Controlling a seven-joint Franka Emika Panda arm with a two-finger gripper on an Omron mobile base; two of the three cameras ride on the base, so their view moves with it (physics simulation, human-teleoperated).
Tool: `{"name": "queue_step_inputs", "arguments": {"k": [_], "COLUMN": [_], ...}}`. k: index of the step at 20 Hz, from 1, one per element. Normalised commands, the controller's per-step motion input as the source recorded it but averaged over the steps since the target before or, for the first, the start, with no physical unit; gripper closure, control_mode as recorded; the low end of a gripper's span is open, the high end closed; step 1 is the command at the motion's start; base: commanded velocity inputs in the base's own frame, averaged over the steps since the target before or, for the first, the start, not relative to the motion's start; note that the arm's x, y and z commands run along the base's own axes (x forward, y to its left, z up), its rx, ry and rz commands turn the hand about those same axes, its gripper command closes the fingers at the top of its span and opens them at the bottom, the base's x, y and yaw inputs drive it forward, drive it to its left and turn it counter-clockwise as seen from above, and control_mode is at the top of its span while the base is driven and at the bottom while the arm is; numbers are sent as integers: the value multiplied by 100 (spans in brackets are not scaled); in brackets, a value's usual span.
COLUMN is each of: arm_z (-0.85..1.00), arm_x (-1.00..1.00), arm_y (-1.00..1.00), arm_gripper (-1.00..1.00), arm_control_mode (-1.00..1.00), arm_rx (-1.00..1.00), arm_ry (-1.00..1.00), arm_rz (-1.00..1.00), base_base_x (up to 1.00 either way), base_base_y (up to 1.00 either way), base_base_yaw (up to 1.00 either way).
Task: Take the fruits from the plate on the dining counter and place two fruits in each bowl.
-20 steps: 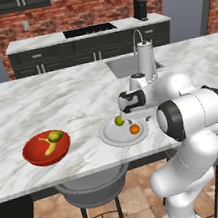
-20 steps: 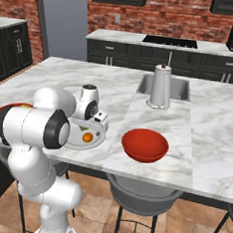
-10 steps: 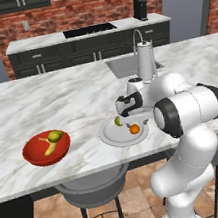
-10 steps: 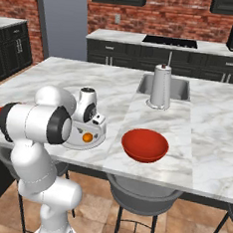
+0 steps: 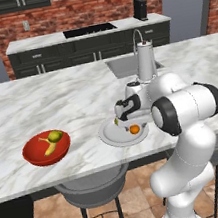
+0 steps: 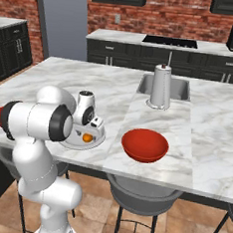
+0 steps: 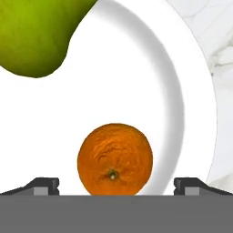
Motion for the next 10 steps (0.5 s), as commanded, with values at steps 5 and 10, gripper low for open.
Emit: {"name": "queue_step_inputs", "arguments": {"k": [5, 10], "arm_z": [-16, -12], "arm_x": [0, 1], "arm_y": [0, 0], "arm_gripper": [-100, -100], "arm_control_mode": [-100, -100], "arm_rx": [0, 0], "arm_ry": [0, -1], "arm_rz": [0, 0], "base_base_x": [0, 0], "base_base_y": [0, 0], "base_base_yaw": [0, 0]}}
